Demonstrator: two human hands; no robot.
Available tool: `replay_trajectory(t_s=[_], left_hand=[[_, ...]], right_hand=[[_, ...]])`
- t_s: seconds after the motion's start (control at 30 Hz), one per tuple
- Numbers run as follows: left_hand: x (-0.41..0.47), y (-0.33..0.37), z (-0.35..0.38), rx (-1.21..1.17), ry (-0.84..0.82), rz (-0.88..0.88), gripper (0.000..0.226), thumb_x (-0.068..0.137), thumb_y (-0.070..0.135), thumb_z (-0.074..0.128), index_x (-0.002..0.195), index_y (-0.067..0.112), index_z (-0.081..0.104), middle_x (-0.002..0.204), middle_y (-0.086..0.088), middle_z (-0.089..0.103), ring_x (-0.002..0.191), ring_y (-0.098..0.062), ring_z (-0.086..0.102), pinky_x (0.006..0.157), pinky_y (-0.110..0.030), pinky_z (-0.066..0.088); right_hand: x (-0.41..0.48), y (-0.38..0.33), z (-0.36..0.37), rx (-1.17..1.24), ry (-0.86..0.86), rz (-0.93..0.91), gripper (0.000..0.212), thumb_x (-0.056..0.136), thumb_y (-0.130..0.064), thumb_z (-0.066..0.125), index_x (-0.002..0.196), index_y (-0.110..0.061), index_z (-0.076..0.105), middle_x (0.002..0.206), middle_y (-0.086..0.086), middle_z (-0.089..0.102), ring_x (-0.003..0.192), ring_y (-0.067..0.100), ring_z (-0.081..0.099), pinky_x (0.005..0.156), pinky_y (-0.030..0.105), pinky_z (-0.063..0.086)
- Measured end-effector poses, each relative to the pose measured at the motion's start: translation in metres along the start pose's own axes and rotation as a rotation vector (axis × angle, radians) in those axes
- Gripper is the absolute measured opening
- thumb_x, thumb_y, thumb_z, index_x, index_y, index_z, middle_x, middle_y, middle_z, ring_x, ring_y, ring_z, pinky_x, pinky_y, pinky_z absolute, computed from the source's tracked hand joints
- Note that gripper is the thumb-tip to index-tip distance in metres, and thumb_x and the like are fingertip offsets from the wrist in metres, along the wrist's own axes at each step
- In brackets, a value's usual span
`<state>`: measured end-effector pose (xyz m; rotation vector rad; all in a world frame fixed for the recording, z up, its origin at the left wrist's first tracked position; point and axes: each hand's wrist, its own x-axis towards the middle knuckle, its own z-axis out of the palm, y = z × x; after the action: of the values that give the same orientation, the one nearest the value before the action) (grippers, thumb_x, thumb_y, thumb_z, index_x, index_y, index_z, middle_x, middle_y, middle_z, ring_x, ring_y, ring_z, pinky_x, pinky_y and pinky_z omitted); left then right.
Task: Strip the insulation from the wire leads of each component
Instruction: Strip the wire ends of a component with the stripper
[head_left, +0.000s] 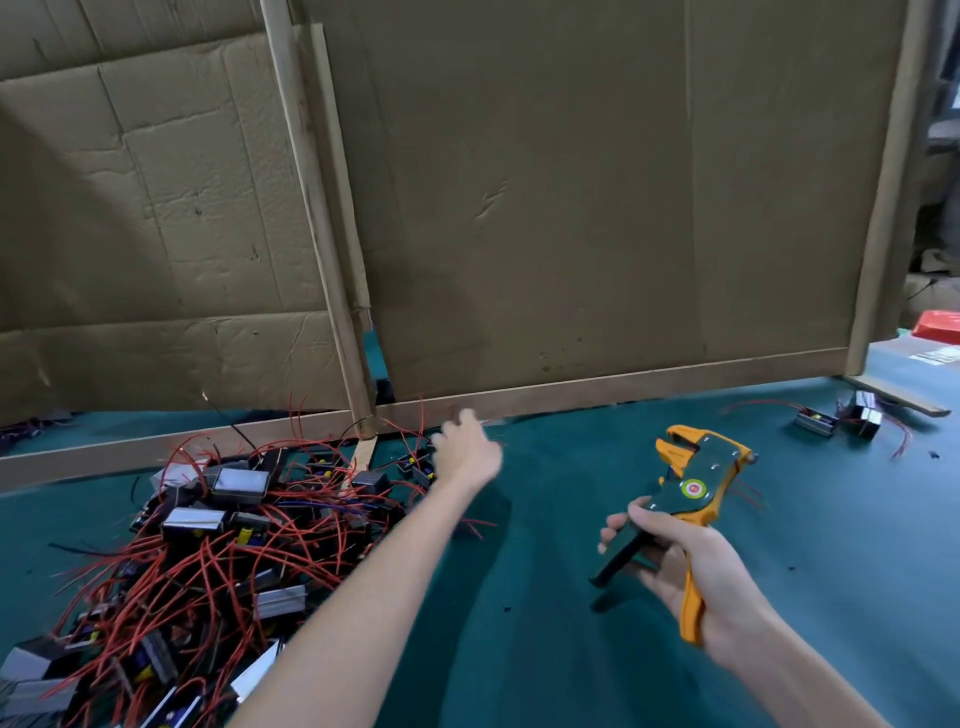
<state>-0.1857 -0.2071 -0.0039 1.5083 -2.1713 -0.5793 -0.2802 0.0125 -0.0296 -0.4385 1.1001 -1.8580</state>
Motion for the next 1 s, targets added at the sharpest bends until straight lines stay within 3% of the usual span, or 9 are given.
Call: replay_trajectory(t_s=[0.13, 0.3, 0.43, 0.6, 0.73, 0.8, 0.87, 1.0], left_hand=[[0.029, -0.033, -0.016, 0.44, -0.102, 0.033, 0.057, 0.093, 0.013, 0.042, 0.147, 0.016, 0.022, 0.148, -0.012, 0.032, 0.135, -0.036, 0.024, 0.106, -0.047, 0.028], [0.023, -0.03, -0.014, 0.618, -0.117, 0.167, 0.037, 0.093, 0.008, 0.042, 0.127, 0.013, 0.055, 0.131, -0.015, 0.055, 0.121, -0.038, 0.048, 0.099, -0.043, 0.038], [-0.011, -0.017, -0.016, 0.69, -0.113, 0.356, 0.034, 0.087, 0.004, 0.044, 0.117, 0.007, 0.06, 0.12, -0.019, 0.06, 0.113, -0.037, 0.054, 0.093, -0.042, 0.042], [-0.058, -0.018, -0.035, 0.359, -0.32, 0.37, 0.038, 0.077, 0.0, 0.042, 0.096, 0.013, 0.073, 0.107, -0.013, 0.068, 0.101, -0.03, 0.062, 0.088, -0.038, 0.051], [-0.076, -0.027, -0.057, 0.206, -0.444, 0.273, 0.034, 0.06, 0.007, 0.044, 0.071, 0.016, 0.076, 0.083, -0.005, 0.074, 0.085, -0.022, 0.067, 0.081, -0.035, 0.055], [-0.079, -0.032, -0.06, 0.194, -0.31, 0.183, 0.026, 0.065, 0.015, 0.05, 0.077, 0.017, 0.073, 0.086, -0.002, 0.072, 0.084, -0.024, 0.065, 0.078, -0.033, 0.054], [-0.08, -0.037, -0.053, 0.211, -0.14, 0.148, 0.019, 0.083, 0.027, 0.051, 0.092, 0.02, 0.067, 0.098, -0.001, 0.068, 0.088, -0.023, 0.06, 0.077, -0.029, 0.048], [-0.084, -0.04, -0.028, -0.085, -0.205, 0.262, 0.028, 0.088, 0.041, 0.061, 0.107, 0.021, 0.063, 0.104, 0.008, 0.066, 0.097, -0.009, 0.06, 0.084, -0.023, 0.044]], right_hand=[[0.005, 0.001, -0.003, 0.002, 0.0, 0.044, 0.003, 0.086, -0.001, 0.058, 0.088, -0.004, 0.059, 0.081, 0.021, 0.068, 0.072, 0.031, 0.069, 0.061, 0.038, 0.06], [0.008, -0.002, -0.008, 0.007, -0.019, 0.018, 0.005, 0.086, -0.001, 0.059, 0.09, -0.003, 0.059, 0.08, 0.021, 0.067, 0.07, 0.031, 0.069, 0.059, 0.038, 0.059], [0.008, -0.004, -0.01, 0.01, -0.015, 0.006, 0.006, 0.086, -0.002, 0.06, 0.092, -0.004, 0.059, 0.081, 0.021, 0.068, 0.072, 0.03, 0.07, 0.061, 0.038, 0.06], [0.006, -0.002, -0.007, -0.004, -0.028, 0.008, 0.009, 0.084, -0.004, 0.061, 0.093, -0.004, 0.059, 0.082, 0.02, 0.068, 0.073, 0.03, 0.07, 0.06, 0.037, 0.059], [0.003, 0.0, -0.005, -0.024, -0.037, -0.003, 0.01, 0.083, -0.005, 0.061, 0.092, -0.004, 0.059, 0.082, 0.02, 0.068, 0.074, 0.031, 0.069, 0.06, 0.037, 0.059], [0.002, 0.001, -0.004, -0.036, -0.047, -0.005, 0.013, 0.081, -0.006, 0.062, 0.094, -0.004, 0.058, 0.082, 0.02, 0.067, 0.074, 0.031, 0.069, 0.062, 0.039, 0.059], [0.0, 0.003, -0.002, -0.053, -0.064, 0.001, 0.017, 0.079, -0.007, 0.064, 0.095, -0.004, 0.058, 0.082, 0.021, 0.067, 0.075, 0.032, 0.069, 0.064, 0.041, 0.059], [-0.006, 0.005, 0.002, -0.096, -0.098, 0.026, 0.025, 0.072, -0.01, 0.068, 0.094, -0.003, 0.059, 0.084, 0.023, 0.066, 0.076, 0.034, 0.068, 0.066, 0.042, 0.059]])
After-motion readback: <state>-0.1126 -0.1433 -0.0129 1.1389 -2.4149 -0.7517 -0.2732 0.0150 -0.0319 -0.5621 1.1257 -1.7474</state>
